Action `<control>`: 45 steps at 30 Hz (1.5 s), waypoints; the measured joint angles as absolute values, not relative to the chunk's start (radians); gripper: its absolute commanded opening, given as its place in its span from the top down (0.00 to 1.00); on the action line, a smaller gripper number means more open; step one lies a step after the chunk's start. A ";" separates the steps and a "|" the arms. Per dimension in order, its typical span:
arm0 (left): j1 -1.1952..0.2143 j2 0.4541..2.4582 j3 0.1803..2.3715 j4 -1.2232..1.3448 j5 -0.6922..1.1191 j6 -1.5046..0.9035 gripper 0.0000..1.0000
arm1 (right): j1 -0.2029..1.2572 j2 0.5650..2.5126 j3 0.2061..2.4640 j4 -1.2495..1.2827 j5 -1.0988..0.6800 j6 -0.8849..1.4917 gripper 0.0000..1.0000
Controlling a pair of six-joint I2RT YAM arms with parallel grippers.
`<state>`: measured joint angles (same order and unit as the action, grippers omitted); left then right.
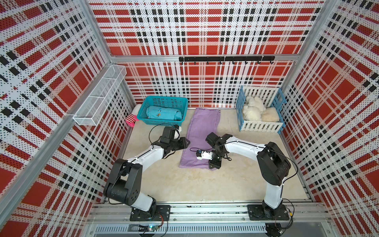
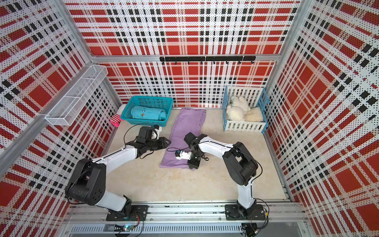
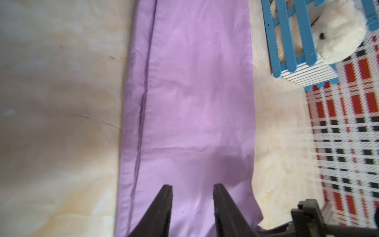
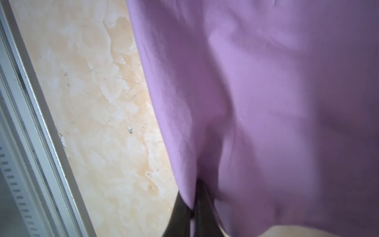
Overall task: Roll up the long pants
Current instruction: Roll the long pant at the center of the board.
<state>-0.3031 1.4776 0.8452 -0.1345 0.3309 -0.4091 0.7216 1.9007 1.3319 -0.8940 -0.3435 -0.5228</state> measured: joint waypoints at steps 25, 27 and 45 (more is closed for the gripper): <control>-0.260 0.907 0.332 0.101 0.670 0.570 0.44 | 0.604 1.721 1.118 -0.757 -0.448 -0.421 1.00; -0.290 0.949 0.365 0.049 0.710 0.603 0.44 | 0.593 1.721 1.118 -0.755 -0.462 -0.418 1.00; -0.288 1.198 0.517 -0.159 0.641 0.943 0.47 | 0.580 1.684 1.113 -0.759 -0.502 -0.419 1.00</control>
<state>-0.2878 1.1984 0.5175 -0.1593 0.6415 0.9428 0.5797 1.6844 1.1130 -0.7593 -0.5018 -0.4187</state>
